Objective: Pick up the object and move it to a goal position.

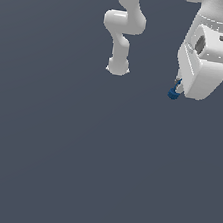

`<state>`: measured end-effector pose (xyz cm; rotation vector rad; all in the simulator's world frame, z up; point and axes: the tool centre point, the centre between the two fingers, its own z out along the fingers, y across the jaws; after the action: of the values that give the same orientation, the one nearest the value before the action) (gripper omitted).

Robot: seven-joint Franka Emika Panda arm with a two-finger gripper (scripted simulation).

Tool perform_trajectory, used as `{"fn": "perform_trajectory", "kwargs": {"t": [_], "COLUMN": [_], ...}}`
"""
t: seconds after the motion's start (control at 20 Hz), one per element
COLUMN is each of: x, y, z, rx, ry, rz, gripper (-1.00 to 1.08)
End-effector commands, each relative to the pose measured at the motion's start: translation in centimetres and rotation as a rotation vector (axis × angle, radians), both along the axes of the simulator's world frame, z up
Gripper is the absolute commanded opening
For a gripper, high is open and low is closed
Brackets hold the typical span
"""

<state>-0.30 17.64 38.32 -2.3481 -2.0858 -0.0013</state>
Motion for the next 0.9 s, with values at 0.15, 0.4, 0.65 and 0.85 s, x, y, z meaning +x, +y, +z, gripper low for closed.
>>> {"fn": "perform_trajectory", "kwargs": {"t": [0.15,0.4,0.65,0.85], "x": [0.6,1.1,1.4,1.6], "y": [2.2,3.6,4.4,4.8], "z": [3.1,5.0,6.1,6.6], "rx": [0.0,-0.001,-0.001,-0.001], "ry": [0.001,0.0,0.0,0.0], "rz": [-0.002,-0.003,-0.003,-0.003], "gripper": [-1.0,-1.0,-1.0,-1.0]}}
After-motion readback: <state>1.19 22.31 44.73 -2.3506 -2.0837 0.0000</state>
